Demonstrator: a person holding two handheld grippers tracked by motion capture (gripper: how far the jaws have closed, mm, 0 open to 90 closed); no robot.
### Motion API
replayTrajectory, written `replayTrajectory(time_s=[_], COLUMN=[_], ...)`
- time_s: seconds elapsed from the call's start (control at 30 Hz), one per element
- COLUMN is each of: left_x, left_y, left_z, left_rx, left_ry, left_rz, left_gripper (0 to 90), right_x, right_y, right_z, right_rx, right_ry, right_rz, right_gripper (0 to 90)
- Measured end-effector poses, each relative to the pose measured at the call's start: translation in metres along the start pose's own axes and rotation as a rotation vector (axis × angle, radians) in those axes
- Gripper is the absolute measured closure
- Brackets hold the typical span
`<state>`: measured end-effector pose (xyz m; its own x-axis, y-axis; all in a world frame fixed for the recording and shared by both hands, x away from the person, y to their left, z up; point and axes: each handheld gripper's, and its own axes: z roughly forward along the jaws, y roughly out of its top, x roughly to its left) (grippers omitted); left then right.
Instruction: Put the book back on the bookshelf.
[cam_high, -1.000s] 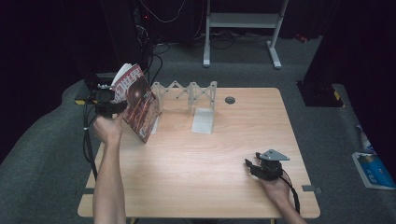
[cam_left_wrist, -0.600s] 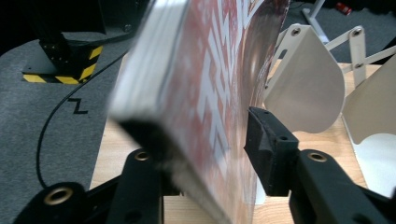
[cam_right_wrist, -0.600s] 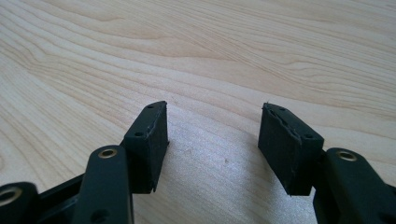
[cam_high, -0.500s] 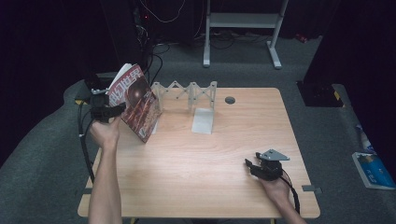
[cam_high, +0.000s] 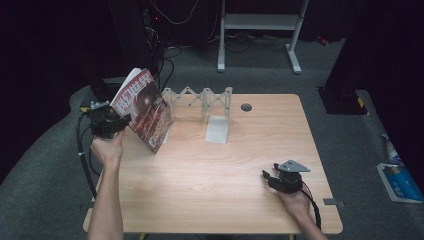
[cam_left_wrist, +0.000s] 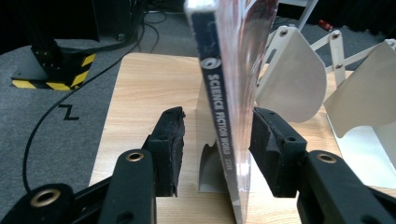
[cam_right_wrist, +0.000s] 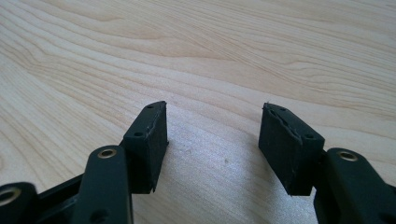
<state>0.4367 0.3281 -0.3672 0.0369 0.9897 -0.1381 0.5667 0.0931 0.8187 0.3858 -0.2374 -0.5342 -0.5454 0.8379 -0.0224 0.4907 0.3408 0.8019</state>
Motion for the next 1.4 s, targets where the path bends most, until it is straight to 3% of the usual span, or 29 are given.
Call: replayTrajectory(time_s=[0.53, 0.9, 1.33, 1.4], left_x=[-0.010, -0.012, -0.020, -0.023], left_y=[-0.001, -0.011, -0.021, -0.022], left_z=[-0.017, -0.023, -0.029, -0.030], left_rx=[-0.046, -0.057, -0.072, -0.071], left_ry=[-0.045, -0.040, -0.088, -0.092], left_rz=[0.016, 0.042, 0.060, 0.080], left_gripper=[52.6, 51.8, 51.9, 51.9], right_x=[0.000, 0.000, 0.000, 0.000], right_y=[0.000, 0.000, 0.000, 0.000], right_z=[0.000, 0.000, 0.000, 0.000], right_rx=[0.000, -0.001, -0.001, 0.000], right_ry=[0.000, 0.000, -0.001, 0.000], right_rz=[-0.002, -0.002, -0.003, 0.001], right_gripper=[41.6, 41.5, 41.4, 41.3])
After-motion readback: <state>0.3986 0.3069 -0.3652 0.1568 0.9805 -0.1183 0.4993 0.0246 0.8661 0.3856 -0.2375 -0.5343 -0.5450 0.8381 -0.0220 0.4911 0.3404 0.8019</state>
